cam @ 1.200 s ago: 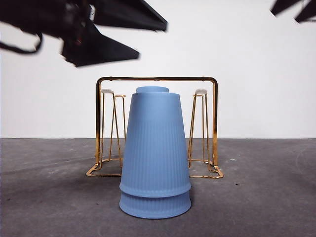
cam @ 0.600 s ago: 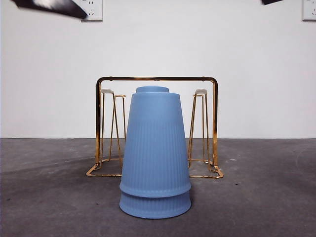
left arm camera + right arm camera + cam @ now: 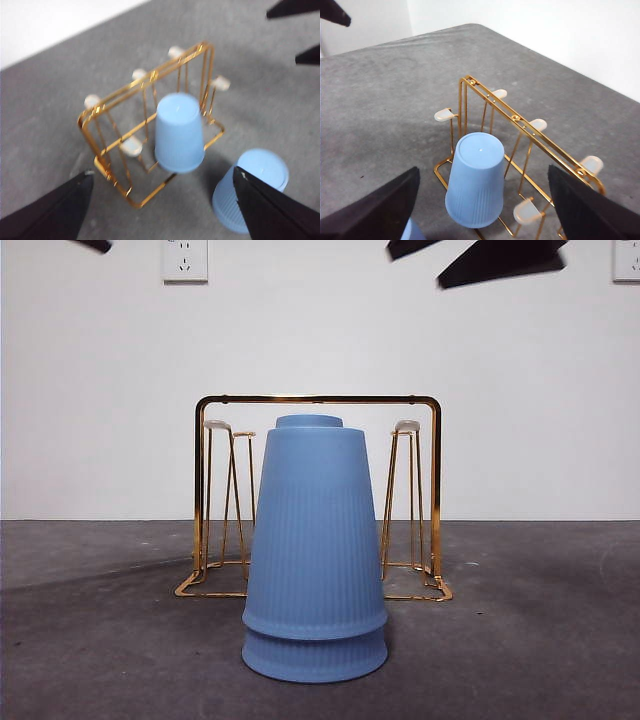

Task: The left arm pick up the left cup on cup holder and place it on desk, then the right arm insert the right cup into the first cup, and then the left arm insert the mid cup into the first cup

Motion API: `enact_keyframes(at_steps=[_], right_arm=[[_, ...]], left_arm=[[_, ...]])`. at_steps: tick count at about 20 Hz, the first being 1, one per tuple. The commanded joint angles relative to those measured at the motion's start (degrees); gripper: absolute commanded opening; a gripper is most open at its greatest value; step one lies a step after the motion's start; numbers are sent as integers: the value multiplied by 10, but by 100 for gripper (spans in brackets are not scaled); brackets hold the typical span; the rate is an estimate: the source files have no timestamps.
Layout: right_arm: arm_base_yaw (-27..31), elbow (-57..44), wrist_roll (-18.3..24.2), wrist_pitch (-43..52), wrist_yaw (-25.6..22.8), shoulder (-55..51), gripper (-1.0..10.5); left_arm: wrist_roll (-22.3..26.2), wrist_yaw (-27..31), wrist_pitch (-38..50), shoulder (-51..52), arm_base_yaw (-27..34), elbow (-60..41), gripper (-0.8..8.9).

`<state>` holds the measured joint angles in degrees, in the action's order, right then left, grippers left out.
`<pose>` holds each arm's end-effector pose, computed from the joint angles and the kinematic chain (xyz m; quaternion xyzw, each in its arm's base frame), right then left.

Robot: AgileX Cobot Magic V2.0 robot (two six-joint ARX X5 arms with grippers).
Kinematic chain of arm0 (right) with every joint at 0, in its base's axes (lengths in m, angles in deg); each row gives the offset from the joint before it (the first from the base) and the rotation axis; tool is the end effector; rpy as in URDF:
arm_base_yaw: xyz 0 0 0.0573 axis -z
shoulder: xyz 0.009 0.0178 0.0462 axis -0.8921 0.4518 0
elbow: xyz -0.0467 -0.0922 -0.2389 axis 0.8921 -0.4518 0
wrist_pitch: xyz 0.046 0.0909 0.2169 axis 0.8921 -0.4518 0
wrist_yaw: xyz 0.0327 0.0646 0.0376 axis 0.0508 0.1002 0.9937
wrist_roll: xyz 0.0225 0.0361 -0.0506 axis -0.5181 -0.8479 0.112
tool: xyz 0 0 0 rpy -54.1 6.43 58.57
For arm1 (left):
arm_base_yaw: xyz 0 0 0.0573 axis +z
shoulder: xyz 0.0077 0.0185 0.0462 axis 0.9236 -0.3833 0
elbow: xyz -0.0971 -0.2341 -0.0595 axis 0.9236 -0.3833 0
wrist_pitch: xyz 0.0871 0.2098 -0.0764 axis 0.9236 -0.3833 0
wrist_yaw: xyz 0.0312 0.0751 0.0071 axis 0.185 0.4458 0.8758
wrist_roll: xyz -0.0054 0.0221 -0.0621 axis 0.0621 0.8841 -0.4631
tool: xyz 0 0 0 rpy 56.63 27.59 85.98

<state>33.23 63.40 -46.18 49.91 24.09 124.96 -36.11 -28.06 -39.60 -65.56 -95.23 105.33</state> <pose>0.1912 0.1286 0.3037 -0.0721 0.1297 0.4224 0.8942 0.1592 -0.0950 0.3411 0.1274 0.2107 -0.3505 0.9036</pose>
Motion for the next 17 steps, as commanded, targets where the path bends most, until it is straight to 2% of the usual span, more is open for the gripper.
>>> enact_keyframes(at_steps=[1, 7, 17], right_arm=[[-9, 14, -8, 21, 7, 40, 410], [-10, 25, -8, 48, 17, 118, 410], [-11, 132, -4, 52, 47, 248, 410]], left_arm=[[24, 2, 1, -4, 3, 9, 438], [27, 2, 2, -4, 17, 9, 438], [37, 2, 2, -4, 23, 9, 438]])
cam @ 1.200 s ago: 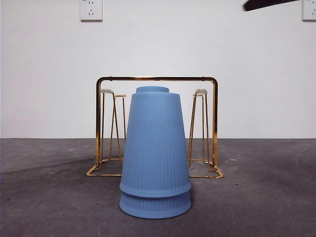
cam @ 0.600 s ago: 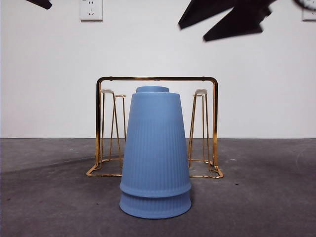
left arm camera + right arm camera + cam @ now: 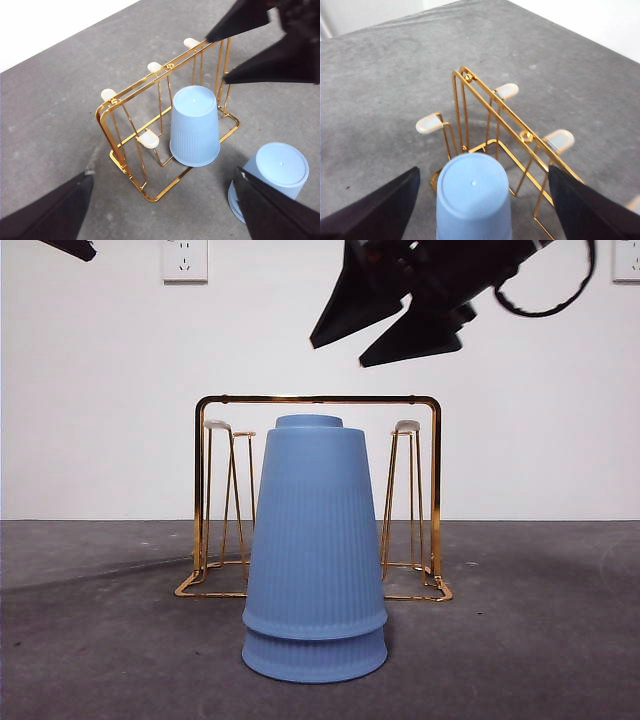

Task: The left arm pick up the left cup on cup holder and place it on desk, then the right arm insert the right cup into the first cup, and then the left arm insert the mid cup into the first cup

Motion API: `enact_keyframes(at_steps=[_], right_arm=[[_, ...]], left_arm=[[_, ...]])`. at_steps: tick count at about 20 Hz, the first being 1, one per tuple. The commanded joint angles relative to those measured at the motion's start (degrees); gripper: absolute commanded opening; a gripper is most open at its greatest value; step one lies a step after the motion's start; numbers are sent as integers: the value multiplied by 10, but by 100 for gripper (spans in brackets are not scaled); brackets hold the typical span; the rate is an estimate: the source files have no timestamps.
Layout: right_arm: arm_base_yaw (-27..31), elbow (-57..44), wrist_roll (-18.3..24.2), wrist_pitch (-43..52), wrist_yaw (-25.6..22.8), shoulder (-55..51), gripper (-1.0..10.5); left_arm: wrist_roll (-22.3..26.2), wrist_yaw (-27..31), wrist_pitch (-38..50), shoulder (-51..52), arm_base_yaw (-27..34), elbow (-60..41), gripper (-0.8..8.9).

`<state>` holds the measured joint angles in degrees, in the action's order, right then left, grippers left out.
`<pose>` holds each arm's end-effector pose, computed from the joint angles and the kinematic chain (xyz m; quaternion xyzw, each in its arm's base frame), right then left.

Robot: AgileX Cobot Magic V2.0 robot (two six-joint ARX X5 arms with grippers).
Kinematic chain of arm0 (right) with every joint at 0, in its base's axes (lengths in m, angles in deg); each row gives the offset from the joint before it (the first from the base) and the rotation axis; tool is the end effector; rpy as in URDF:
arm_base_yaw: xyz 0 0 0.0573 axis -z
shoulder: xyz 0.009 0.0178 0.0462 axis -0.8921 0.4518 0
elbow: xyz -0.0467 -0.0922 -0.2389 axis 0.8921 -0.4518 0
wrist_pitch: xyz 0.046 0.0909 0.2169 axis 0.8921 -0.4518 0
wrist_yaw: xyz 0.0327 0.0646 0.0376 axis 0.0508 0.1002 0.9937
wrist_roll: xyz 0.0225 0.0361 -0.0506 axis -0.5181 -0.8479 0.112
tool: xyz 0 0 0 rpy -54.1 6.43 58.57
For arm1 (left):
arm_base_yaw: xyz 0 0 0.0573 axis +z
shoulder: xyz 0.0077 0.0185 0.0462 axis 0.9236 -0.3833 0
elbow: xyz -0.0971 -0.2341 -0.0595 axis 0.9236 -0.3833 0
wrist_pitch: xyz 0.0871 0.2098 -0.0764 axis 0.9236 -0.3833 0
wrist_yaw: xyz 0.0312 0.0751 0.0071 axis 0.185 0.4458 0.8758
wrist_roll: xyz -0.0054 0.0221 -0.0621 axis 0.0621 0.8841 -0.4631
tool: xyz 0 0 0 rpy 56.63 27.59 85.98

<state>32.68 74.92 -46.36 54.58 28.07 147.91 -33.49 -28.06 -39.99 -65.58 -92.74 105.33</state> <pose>0.2653 0.1783 0.2799 -0.0678 0.1865 0.4559 0.8676 0.1629 -0.0879 0.3403 0.1439 0.2092 -0.3357 0.9071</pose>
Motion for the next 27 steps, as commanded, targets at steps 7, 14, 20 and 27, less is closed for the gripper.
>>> enact_keyframes(at_steps=[7, 14, 20, 27], right_arm=[[-23, 33, 5, 5, 9, 71, 410], [-31, 33, 25, 5, -15, 108, 410], [-32, 33, 24, 5, -15, 125, 409], [-32, 33, 25, 5, -14, 127, 242]], left_arm=[[12, 2, 10, -4, -2, 9, 438], [13, 2, 11, -4, -2, 9, 437], [13, 2, 11, -4, -2, 9, 437], [14, 2, 11, -4, -2, 9, 437]])
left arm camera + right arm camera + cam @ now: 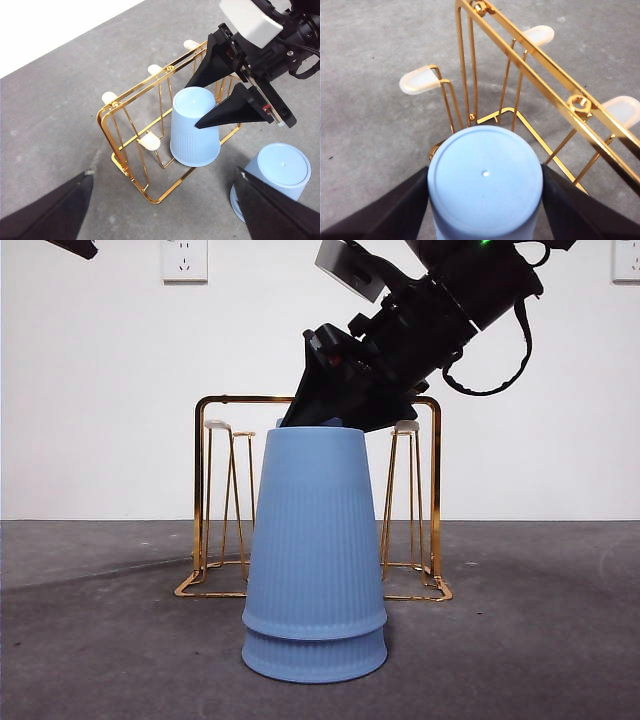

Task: The left arm pick up the left cup on cup holder and place it on desk, then the right arm insert the right cup into the first cup, and then the left arm insert the mid cup into the first cup

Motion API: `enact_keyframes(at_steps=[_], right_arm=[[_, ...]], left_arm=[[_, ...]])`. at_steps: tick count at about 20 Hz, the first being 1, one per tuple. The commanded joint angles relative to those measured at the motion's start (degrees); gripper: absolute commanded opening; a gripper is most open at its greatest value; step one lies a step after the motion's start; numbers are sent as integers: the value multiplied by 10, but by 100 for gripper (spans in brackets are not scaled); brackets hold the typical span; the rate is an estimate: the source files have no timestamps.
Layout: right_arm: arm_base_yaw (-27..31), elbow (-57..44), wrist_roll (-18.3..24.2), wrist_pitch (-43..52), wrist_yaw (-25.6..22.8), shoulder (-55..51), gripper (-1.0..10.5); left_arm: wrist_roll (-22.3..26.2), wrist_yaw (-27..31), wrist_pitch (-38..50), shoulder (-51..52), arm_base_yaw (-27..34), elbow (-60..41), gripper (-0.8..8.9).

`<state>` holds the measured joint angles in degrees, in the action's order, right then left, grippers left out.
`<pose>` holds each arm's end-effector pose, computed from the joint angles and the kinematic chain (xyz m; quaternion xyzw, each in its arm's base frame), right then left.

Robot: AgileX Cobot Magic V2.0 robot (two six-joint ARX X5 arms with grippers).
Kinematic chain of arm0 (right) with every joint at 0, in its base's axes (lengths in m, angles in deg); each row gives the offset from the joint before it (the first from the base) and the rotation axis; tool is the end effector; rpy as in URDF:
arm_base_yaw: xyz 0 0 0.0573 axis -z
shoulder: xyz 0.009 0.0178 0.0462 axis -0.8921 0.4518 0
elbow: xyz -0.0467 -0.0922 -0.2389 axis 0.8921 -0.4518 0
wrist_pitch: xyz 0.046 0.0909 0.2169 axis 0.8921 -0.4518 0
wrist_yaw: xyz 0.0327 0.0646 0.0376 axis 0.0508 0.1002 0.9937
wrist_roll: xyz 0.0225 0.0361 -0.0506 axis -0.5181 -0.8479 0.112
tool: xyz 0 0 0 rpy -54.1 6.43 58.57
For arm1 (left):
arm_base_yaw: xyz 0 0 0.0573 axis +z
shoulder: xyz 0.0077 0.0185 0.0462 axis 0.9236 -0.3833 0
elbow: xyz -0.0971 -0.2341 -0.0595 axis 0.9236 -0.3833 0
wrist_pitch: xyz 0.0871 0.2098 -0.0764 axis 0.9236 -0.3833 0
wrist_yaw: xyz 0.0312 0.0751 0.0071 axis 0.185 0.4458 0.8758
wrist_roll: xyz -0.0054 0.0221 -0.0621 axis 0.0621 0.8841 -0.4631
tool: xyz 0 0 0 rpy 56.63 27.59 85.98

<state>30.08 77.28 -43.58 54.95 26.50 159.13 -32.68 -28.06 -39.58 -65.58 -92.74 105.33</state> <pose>0.2871 0.2084 0.2318 -0.1018 0.2459 0.4657 0.8440 0.1633 -0.0881 0.3410 0.1500 0.2034 -0.3370 0.9069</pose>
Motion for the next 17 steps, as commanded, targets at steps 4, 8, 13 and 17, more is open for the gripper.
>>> enact_keyframes(at_steps=[4, 8, 13, 17], right_arm=[[-6, 11, -3, 0, 5, 11, 242], [-6, 39, -1, -26, 5, -7, 242], [-6, 83, 12, -85, 5, -36, 242], [-13, 109, 21, -134, 5, -76, 243]], left_arm=[[5, 2, 7, -4, -2, 9, 437], [5, 2, 7, -4, -2, 9, 437], [7, 2, 9, -4, -2, 9, 437], [7, 2, 10, -4, -2, 9, 437]])
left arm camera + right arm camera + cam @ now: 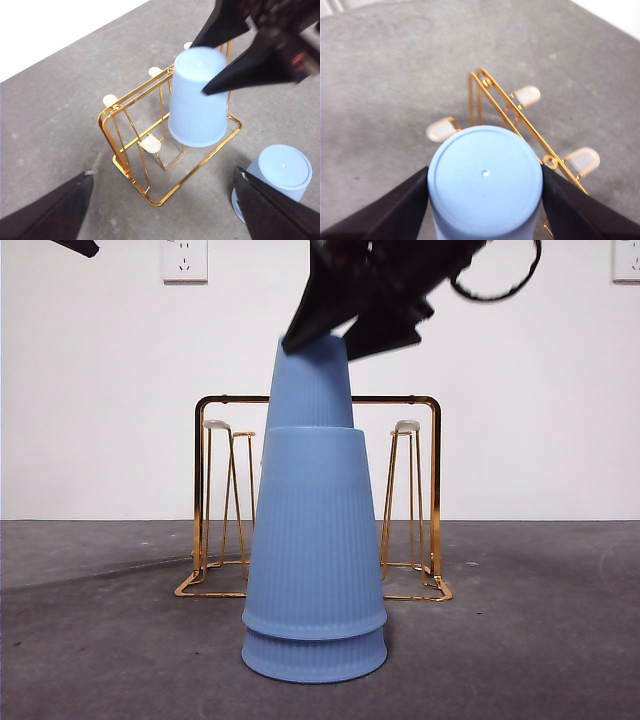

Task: The left arm pick up the left cup on cup holder and place it on desk, then the right arm insert the right cup into the first cup, and then the left arm insert the mid cup into the first cup

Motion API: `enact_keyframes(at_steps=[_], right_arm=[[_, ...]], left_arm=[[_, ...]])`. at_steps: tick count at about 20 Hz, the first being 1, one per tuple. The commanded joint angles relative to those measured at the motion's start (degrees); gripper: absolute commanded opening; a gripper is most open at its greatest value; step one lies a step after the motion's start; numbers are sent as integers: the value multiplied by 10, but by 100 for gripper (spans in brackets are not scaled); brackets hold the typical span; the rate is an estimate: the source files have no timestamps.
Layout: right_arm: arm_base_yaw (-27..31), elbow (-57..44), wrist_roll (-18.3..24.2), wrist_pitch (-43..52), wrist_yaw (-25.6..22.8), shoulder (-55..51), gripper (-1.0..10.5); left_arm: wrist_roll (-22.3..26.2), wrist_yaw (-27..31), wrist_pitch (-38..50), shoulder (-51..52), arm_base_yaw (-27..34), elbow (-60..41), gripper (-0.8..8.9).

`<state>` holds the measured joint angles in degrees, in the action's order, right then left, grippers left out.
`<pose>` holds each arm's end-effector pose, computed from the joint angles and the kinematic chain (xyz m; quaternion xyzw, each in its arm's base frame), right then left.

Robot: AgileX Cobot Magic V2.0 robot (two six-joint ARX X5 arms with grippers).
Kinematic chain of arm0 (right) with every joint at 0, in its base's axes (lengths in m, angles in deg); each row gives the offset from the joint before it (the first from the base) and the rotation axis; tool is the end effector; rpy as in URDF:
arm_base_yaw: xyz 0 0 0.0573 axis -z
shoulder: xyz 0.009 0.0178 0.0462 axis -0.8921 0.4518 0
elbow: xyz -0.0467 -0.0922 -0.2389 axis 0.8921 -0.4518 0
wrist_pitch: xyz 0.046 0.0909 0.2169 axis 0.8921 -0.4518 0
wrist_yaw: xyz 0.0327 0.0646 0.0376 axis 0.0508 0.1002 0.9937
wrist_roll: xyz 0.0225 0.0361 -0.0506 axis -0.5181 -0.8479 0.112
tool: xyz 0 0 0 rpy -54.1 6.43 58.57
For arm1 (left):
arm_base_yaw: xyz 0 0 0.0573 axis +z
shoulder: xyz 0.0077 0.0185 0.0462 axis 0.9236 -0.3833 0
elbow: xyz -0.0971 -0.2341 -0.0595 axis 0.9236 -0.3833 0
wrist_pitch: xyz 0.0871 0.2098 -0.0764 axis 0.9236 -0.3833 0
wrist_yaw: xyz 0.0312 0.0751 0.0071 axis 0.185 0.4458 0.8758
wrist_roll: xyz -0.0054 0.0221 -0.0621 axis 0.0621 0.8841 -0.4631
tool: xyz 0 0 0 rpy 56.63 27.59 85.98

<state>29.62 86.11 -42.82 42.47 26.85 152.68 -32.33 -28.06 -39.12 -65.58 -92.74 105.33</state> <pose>0.2718 0.2020 0.2990 -0.1056 0.2187 0.4742 0.8463 0.1637 -0.0882 0.3418 0.1524 0.1985 -0.3375 0.9075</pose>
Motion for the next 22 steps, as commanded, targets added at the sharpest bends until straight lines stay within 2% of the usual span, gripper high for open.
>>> enact_keyframes(at_steps=[1, 11, 22], right_arm=[[-12, 25, 18, -23, 2, -24, 243], [-65, 25, 19, -155, 1, -156, 244], [-95, -14, 19, -148, 2, -162, 268]], left_arm=[[4, 2, 6, -4, -2, 9, 437], [4, 1, 6, -4, -2, 9, 437], [7, 1, 6, -4, -2, 9, 437]])
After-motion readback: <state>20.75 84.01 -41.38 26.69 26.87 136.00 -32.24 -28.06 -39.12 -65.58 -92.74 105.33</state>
